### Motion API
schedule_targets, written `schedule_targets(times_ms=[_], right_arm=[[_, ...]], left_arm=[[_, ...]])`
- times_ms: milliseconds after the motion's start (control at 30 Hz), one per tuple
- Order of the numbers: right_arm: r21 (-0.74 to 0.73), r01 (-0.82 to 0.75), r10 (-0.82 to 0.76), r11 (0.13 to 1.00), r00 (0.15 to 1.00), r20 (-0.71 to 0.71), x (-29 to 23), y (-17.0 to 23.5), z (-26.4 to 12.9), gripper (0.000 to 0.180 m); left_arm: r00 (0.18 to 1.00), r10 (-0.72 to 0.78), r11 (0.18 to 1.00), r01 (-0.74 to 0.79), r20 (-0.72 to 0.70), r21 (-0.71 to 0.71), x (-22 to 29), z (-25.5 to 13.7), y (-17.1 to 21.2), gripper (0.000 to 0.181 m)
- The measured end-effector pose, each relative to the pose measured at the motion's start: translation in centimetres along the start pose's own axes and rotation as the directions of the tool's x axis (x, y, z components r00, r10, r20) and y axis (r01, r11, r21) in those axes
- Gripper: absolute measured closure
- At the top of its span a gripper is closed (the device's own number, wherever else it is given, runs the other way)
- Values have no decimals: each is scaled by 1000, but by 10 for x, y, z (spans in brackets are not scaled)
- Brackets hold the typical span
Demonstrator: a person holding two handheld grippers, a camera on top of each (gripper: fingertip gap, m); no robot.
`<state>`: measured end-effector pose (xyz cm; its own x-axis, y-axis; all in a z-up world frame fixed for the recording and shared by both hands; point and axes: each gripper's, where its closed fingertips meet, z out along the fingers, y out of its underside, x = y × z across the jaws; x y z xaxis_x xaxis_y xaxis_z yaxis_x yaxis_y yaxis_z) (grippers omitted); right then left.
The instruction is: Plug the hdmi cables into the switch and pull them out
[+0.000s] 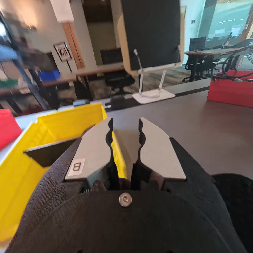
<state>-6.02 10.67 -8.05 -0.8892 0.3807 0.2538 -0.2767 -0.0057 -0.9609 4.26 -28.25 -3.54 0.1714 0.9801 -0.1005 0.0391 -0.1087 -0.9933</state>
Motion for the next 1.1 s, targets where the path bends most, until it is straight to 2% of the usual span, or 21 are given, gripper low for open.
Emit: schedule_targets(times_ms=[100, 167, 267, 400, 500, 700, 733, 767, 833, 967, 1100], right_arm=[[-11, 9, -8, 1000, 1000, 14, -4, 2, 2, 137], [-26, 21, -20, 999, 999, 26, -7, 5, 3, 137], [-42, 20, -19, 999, 999, 39, -10, 10, 5, 137], [-44, 21, -19, 999, 999, 37, -10, 10, 5, 138], [-39, 22, -21, 999, 999, 31, -8, 9, 4, 139], [-48, 26, -24, 999, 999, 38, -10, 11, 5, 140], [-53, 32, -29, 998, 999, 39, -10, 12, 5, 140], [-58, 38, -36, 998, 999, 39, -11, 13, 6, 140], [-64, 48, -46, 997, 998, 37, -11, 14, 6, 141], [-69, 48, -46, 996, 998, 32, -10, 16, 6, 141], [-75, 53, -51, 996, 998, 28, -9, 17, 7, 141]], left_arm=[[990, -140, 980, 139, 5, -143, -42, -6, 38, 141], [994, -108, 967, 113, 35, -229, -59, -6, 59, 140], [996, 27, 954, 0, 85, -299, -71, 1, 72, 140], [999, -14, 910, 33, 48, -414, -70, 17, 90, 143], [999, 31, 888, -13, 32, -460, -72, 26, 100, 144], [1000, 9, 912, -4, 10, -409, -68, 39, 97, 146], [1000, 9, 910, -9, -2, -415, -67, 41, 99, 151], [1000, 14, 905, -20, -19, -426, -65, 41, 101, 168], [1000, 5, 913, -17, -30, -409, -63, 43, 97, 175], [997, -71, 964, 62, -26, -258, -67, 48, 59, 176], [990, -139, 989, 139, -8, -44, -90, 54, -1, 175]])
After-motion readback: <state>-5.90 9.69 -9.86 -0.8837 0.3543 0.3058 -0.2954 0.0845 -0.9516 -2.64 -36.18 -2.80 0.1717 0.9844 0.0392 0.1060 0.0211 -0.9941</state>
